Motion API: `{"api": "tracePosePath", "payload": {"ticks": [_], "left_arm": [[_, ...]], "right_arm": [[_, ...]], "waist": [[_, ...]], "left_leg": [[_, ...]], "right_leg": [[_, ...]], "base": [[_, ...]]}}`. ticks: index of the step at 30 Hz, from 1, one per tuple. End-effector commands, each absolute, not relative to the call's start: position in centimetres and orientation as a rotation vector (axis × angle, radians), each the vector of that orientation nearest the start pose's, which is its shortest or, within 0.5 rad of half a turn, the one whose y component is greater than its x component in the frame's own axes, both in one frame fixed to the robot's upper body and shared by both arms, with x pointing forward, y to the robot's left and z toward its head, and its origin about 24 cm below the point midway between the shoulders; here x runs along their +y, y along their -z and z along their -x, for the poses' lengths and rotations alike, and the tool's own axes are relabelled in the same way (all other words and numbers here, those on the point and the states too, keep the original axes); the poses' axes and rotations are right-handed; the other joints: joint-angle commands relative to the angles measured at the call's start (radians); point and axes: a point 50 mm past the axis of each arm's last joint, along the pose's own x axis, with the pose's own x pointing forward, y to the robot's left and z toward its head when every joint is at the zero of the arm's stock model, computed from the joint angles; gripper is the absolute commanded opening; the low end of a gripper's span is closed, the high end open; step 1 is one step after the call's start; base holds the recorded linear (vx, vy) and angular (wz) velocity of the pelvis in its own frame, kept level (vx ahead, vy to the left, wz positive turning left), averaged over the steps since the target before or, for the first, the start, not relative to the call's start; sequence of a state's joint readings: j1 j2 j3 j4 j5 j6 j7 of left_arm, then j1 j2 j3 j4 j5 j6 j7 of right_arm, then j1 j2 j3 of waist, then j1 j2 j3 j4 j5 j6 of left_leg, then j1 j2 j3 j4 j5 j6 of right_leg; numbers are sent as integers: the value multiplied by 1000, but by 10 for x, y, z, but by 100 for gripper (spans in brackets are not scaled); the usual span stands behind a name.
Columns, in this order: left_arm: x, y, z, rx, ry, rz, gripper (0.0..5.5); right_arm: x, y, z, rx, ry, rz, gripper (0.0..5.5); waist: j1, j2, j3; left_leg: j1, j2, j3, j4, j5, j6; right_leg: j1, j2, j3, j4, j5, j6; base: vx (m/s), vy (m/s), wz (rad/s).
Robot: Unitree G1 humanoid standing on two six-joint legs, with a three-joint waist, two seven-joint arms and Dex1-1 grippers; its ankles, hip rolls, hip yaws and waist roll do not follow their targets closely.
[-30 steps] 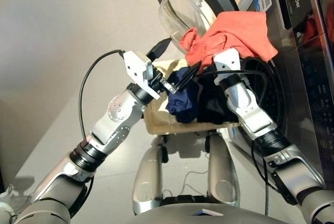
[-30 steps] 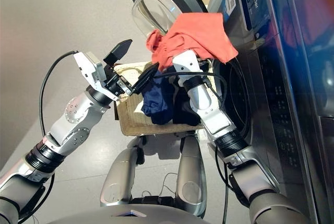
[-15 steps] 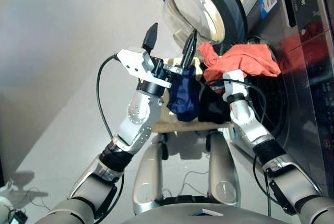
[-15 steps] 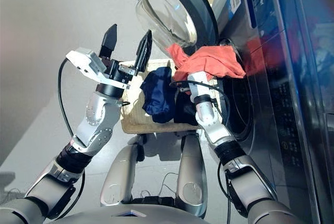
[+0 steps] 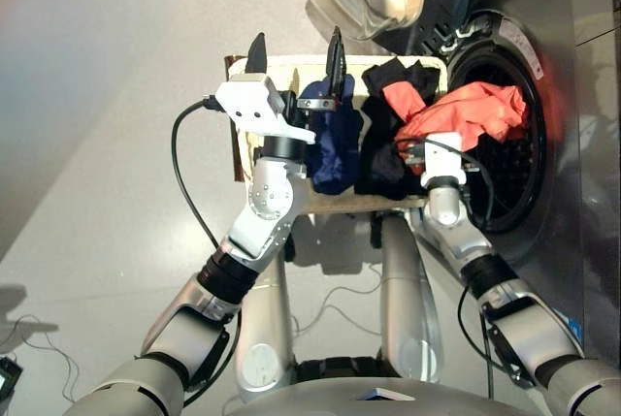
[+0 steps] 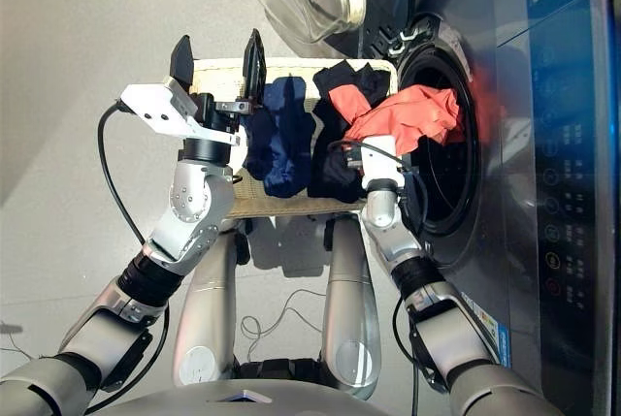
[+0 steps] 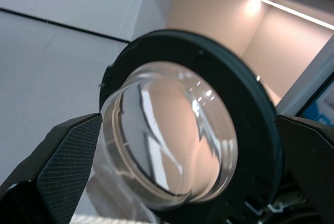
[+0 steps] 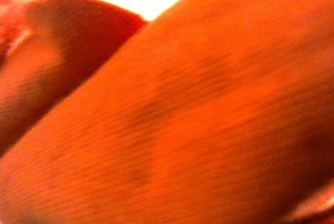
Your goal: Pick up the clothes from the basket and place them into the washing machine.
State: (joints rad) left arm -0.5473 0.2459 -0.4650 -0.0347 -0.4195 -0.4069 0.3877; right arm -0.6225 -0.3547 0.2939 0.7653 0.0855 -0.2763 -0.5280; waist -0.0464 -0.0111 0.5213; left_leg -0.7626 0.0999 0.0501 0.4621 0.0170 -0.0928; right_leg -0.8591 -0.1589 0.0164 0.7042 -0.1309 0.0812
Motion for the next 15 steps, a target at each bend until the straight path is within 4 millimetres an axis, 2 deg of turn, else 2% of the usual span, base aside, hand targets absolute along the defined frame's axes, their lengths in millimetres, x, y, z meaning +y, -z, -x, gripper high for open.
{"api": "tracePosePath", "payload": {"ticks": [1,5,8,10,15], "left_arm": [[70,-234,-274,-911,300,344,550],[72,-237,-275,-922,292,345,550],[73,-239,-274,-931,290,339,550],[73,-241,-274,-940,292,337,550],[72,-243,-272,-955,302,322,550]], "right_arm": [[-221,-120,-362,-324,466,294,0],[-249,-126,-364,-291,593,228,0],[-261,-130,-364,-289,649,166,0],[-279,-136,-363,-280,716,124,0],[-313,-159,-356,-341,888,-18,0]], "waist": [[25,29,-11],[33,42,-3],[36,50,-1],[40,57,-1],[43,72,-1]], "left_leg": [[-35,-8,-19,195,-153,12],[-66,-10,-20,216,-160,13],[-86,-12,-20,228,-162,13],[-103,-12,-21,235,-165,13],[-133,-16,-22,247,-170,14]], "right_leg": [[18,-3,22,-55,66,56],[-16,-5,25,-35,57,54],[-37,-6,24,-21,55,53],[-57,-6,22,-10,48,51],[-86,-9,24,3,43,53]], "base": [[0,0,0],[0,0,0],[0,0,0],[0,0,0],[0,0,0]]}}
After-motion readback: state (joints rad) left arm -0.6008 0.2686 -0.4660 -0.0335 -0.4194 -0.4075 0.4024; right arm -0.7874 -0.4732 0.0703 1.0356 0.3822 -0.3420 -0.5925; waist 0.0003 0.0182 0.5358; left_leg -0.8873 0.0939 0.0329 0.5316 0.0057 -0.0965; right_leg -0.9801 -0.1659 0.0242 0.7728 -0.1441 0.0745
